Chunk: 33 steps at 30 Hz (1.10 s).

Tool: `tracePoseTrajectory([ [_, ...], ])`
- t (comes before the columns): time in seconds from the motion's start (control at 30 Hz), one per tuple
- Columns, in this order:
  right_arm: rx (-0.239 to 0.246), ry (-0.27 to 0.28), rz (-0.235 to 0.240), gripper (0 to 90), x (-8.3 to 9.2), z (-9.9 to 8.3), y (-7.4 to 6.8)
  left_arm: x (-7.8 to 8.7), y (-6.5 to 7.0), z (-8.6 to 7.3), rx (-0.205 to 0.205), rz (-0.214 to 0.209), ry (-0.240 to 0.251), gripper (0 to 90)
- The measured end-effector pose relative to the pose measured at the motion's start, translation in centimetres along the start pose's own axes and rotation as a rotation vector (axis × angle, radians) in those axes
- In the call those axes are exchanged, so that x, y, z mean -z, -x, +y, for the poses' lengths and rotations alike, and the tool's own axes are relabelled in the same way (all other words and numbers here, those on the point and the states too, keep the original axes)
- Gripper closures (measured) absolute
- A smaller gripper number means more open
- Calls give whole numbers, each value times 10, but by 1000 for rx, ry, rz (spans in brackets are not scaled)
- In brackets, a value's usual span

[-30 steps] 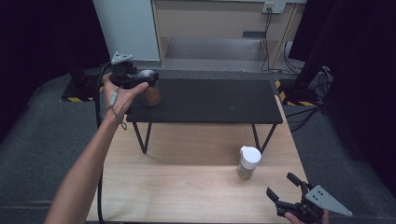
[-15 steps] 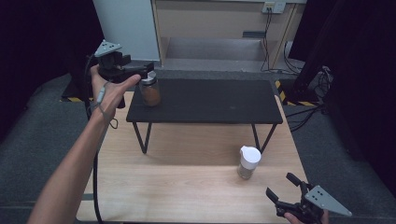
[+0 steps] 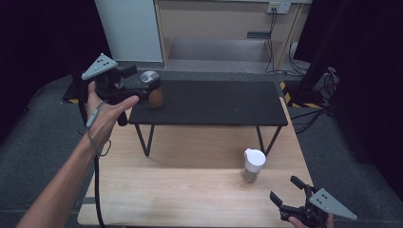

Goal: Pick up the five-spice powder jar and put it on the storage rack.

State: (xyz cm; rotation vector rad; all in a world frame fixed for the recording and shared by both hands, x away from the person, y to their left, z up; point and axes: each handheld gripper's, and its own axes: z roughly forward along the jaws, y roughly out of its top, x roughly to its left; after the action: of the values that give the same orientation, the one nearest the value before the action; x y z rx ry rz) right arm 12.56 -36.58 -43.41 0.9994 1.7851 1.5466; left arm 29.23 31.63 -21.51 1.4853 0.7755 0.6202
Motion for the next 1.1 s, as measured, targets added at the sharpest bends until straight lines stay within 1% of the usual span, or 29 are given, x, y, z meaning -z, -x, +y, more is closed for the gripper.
tracePoseTrajectory([
  [0.1,2,1,-2,67,0,0,0,9,3,-8,5,-34,25,21],
  [0.2,0,-1,-3,67,0,0,0,16,6,-14,-8,-57,32,21],
  [0.27,0,-1,-2,68,0,0,0,21,7,-20,-9,-77,40,23],
  [0.33,1,-2,0,70,0,0,0,26,8,-26,-24,-84,44,24],
  [0.43,2,-3,0,70,0,0,0,32,8,-36,-32,-92,50,25],
  [0.5,4,-3,0,70,0,0,0,36,8,-45,-48,-90,55,25],
  [0.6,5,-4,0,71,-1,1,0,40,6,-59,-54,-100,63,25],
  [0.63,5,-4,0,71,-1,1,0,40,6,-59,-54,-100,63,25],
  [0.7,5,-4,-1,71,-1,1,-1,42,5,-67,-58,-114,67,25],
  [0.73,4,-6,0,71,-1,1,0,44,5,-73,-67,-127,68,26],
  [0.8,5,-6,0,72,-1,1,0,45,5,-76,-70,-130,68,28],
  [0.87,6,-6,1,73,-1,1,0,48,4,-85,-69,-146,70,32],
  [1.0,6,-5,1,73,-1,1,0,53,6,-102,-90,-153,58,32],
  [1.07,5,-7,1,73,-1,1,0,55,6,-110,-107,-160,52,32],
  [1.1,5,-7,1,74,-1,1,0,57,6,-119,-116,-166,58,32],
])
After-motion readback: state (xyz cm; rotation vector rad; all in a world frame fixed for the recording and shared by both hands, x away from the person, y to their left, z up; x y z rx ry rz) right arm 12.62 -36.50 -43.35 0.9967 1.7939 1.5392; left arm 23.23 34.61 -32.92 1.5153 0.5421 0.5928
